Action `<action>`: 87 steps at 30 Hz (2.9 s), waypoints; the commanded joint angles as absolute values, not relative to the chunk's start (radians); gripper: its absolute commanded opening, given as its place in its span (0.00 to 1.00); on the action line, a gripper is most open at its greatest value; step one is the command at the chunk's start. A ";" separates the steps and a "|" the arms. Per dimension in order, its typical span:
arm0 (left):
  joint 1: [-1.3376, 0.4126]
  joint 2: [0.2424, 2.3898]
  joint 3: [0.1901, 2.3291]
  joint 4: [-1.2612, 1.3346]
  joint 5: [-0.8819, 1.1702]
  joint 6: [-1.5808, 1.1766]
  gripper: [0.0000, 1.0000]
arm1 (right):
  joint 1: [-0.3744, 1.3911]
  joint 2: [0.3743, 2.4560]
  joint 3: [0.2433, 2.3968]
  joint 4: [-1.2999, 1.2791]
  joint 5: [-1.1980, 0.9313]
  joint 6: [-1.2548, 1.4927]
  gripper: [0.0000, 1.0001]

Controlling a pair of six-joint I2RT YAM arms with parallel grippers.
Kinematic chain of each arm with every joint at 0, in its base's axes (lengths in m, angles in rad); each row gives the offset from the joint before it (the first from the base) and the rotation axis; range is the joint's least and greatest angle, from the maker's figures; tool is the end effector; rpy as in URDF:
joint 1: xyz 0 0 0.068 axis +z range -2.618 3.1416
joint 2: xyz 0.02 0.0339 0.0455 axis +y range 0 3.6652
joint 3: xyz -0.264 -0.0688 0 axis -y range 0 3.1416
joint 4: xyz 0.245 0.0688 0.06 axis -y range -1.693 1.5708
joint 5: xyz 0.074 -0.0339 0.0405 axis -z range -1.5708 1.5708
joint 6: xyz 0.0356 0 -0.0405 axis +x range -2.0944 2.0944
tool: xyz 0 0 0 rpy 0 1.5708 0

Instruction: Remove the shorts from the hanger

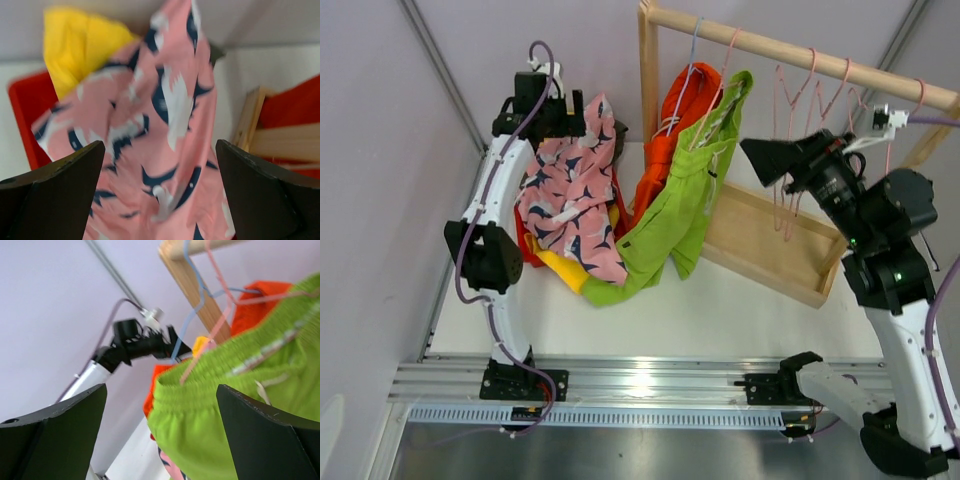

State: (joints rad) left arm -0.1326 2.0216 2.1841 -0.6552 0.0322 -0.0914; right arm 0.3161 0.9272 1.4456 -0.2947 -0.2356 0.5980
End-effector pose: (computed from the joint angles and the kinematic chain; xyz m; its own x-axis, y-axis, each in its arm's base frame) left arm 0.4594 -0.0624 0.3981 -0.4815 -0.0278 -0.8760 0.1168 0.9885 -0.0956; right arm 0.1405 0.0547 0.5223 -0.1177 0.5375 -0.8350 -0.5473 0.6665 0.5062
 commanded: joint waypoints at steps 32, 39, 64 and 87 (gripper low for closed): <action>-0.307 0.770 0.963 -0.287 0.057 -0.158 0.99 | 0.483 1.402 1.717 -0.129 0.089 0.511 0.00; -0.598 0.811 1.149 -0.371 -0.067 -0.087 0.99 | 0.489 1.256 1.701 -0.141 0.182 0.511 0.00; -1.163 1.365 1.457 -0.129 0.152 -0.136 0.99 | 0.517 1.058 1.643 -0.229 0.264 0.572 0.00; -1.397 1.186 1.024 -0.054 -0.083 -0.190 0.00 | 0.517 1.012 1.664 -0.294 0.342 0.532 0.00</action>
